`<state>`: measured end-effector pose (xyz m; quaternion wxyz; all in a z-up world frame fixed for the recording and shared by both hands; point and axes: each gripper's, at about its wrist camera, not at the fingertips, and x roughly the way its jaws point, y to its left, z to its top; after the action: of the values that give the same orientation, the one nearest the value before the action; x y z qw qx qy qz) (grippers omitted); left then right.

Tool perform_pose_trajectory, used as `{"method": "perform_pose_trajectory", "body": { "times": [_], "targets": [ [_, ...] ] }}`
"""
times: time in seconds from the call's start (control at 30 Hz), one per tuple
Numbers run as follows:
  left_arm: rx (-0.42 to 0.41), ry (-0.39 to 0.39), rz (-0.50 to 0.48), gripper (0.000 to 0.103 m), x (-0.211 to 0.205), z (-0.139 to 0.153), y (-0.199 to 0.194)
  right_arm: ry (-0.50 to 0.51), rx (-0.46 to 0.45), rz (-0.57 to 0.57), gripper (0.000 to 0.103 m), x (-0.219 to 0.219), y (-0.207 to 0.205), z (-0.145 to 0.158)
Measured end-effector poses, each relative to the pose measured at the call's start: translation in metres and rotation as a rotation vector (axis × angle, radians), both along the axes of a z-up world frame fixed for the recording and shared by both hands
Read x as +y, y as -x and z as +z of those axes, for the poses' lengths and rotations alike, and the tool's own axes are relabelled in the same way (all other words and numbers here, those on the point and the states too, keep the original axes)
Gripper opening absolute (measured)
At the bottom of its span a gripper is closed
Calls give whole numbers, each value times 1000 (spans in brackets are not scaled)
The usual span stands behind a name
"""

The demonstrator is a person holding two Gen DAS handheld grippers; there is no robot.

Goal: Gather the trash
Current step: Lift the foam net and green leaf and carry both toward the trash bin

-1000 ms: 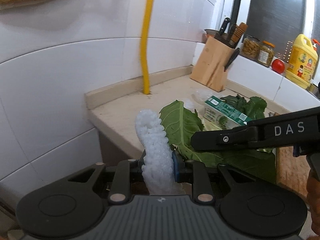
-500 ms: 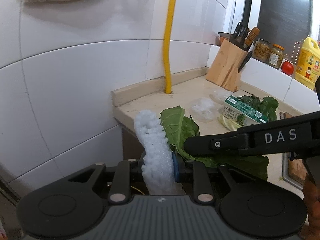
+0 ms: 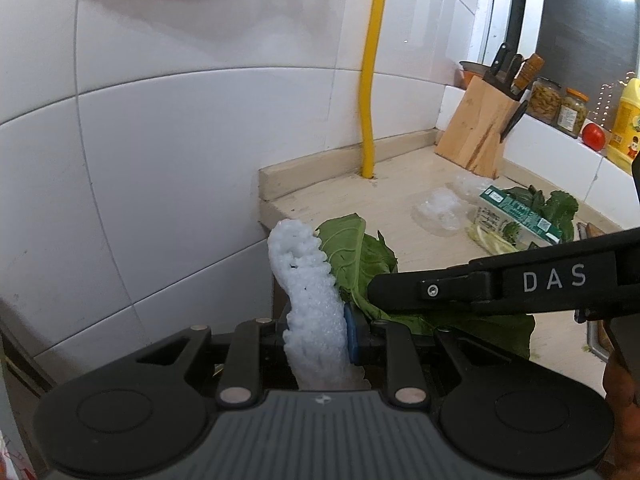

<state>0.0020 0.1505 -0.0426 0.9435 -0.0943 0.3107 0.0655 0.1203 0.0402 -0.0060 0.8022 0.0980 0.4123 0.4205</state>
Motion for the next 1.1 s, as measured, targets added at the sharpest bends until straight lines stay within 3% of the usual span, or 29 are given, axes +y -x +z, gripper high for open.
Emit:
{"method": "perform_pose_trajectory", "body": {
  "times": [1.1],
  "targets": [
    [140, 64, 50, 19, 37, -41, -28, 126, 54, 24, 11, 53, -16, -35]
  ]
}}
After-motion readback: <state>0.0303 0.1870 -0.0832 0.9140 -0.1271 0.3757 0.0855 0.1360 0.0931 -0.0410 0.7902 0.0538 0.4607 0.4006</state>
